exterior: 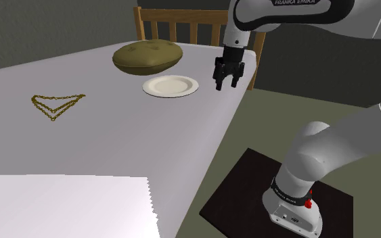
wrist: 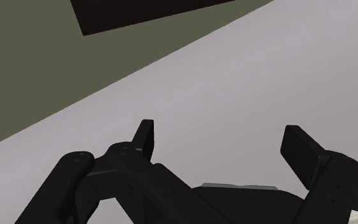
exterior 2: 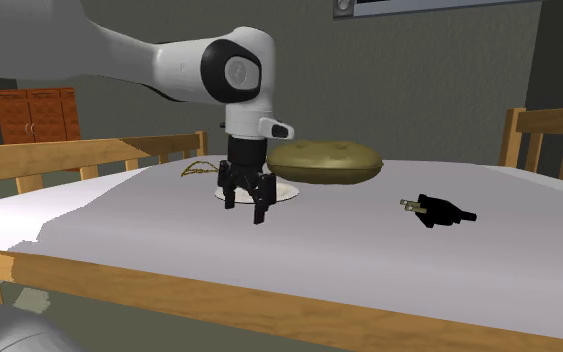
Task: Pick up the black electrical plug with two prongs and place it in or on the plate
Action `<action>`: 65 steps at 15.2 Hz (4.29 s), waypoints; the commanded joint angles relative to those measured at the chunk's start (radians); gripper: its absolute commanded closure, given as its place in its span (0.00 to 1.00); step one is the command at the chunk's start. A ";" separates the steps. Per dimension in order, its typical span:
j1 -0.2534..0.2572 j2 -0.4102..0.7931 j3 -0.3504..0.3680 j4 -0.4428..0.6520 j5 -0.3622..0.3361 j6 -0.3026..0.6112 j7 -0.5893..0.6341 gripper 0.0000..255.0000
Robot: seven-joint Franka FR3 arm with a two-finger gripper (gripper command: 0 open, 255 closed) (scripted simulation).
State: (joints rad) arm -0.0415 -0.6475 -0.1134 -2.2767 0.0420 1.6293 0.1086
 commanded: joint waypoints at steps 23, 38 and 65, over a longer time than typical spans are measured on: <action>-0.179 0.802 -0.279 0.877 0.041 -0.082 -0.186 0.00; -0.260 0.991 -0.310 1.044 0.105 -0.068 -0.218 0.00; -0.321 1.094 -0.308 1.356 0.149 -0.280 -0.221 1.00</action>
State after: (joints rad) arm -0.3506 0.4252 -0.4224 -0.9715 0.1817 1.3799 -0.1117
